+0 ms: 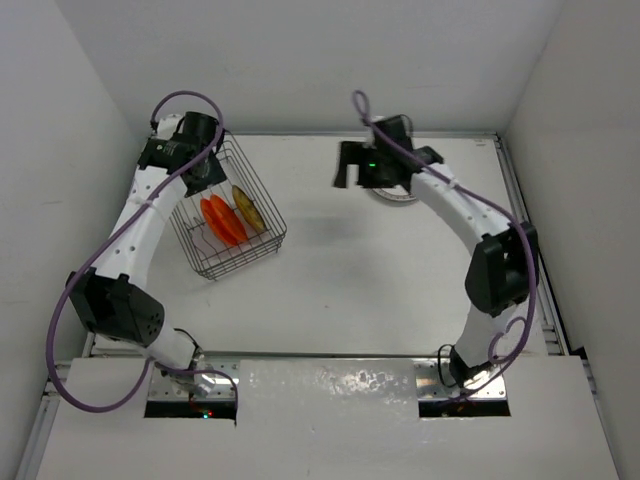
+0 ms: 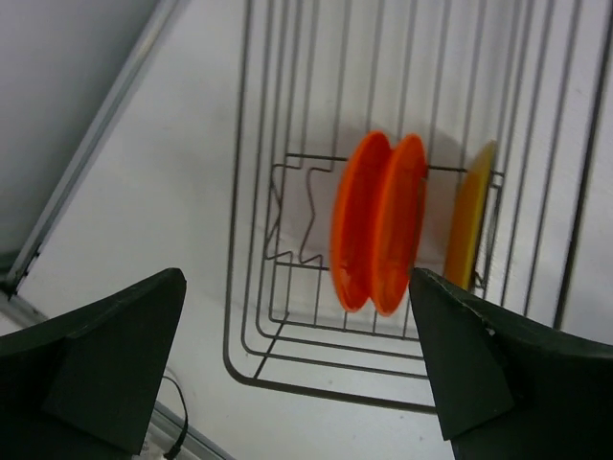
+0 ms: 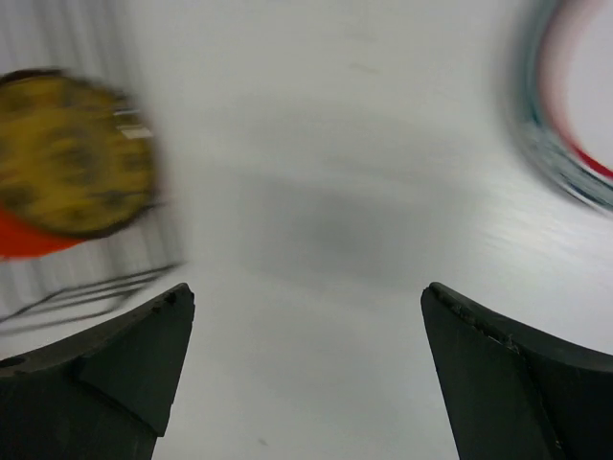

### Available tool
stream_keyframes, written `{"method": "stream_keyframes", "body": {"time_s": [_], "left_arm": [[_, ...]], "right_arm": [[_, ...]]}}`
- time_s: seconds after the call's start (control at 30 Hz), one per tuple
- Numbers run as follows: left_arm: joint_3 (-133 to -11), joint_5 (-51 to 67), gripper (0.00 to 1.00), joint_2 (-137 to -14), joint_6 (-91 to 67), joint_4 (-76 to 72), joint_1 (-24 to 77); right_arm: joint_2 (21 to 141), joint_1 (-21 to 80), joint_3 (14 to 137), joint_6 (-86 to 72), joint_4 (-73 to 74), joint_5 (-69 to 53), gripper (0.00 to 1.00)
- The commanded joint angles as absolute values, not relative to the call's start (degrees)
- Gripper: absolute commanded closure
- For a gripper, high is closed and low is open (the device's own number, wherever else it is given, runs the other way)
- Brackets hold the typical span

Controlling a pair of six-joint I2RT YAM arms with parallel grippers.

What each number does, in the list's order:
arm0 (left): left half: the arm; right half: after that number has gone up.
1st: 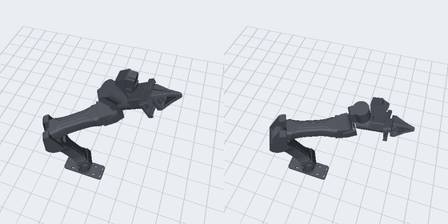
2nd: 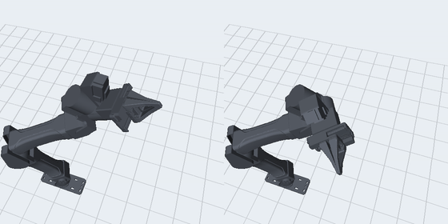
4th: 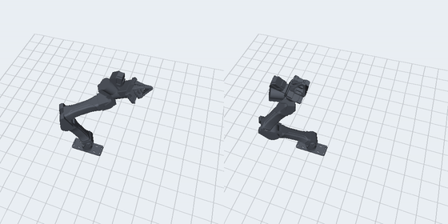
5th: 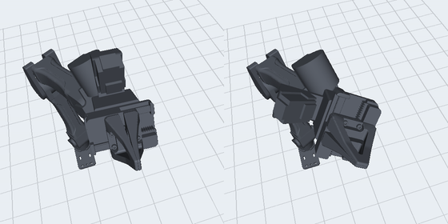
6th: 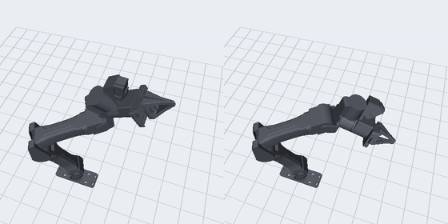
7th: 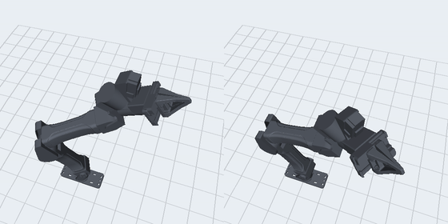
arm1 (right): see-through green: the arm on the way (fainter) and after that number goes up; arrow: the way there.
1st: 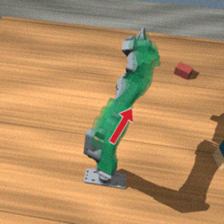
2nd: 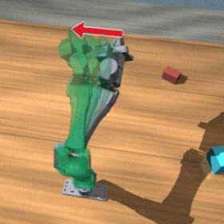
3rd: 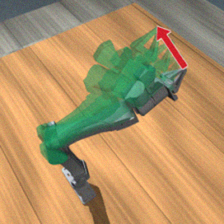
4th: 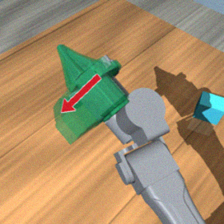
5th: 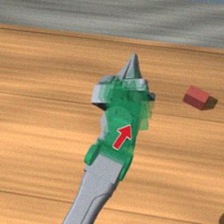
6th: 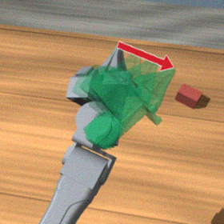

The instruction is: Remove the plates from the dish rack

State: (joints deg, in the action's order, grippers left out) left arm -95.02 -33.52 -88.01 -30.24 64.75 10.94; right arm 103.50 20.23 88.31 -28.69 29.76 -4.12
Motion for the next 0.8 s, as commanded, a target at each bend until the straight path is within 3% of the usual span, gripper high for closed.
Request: {"method": "stream_keyframes", "body": {"time_s": [0.0, 0.3, 0.57, 0.77], "left_arm": [[-94.0, -43.1, 0.0, -83.2, -42.8, 69.6, 10.8], [-85.4, -49.7, 0.0, -77.0, -51.4, 75.0, 9.8], [-76.4, -43.9, 0.0, -68.1, -43.5, 65.8, 9.2], [-74.5, -39.7, 0.0, -66.0, -38.3, 62.1, 9.2]], "right_arm": [[105.6, 34.0, 99.9, -20.6, 27.9, -6.2, 0.03], [122.2, 46.8, 117.2, -17.1, 26.3, -5.4, 0.18], [128.6, 48.5, 117.2, -16.4, 18.9, 2.5, 0.28], [134.4, 48.6, 120.9, -16.7, 17.1, 0.2, 0.38]]}}
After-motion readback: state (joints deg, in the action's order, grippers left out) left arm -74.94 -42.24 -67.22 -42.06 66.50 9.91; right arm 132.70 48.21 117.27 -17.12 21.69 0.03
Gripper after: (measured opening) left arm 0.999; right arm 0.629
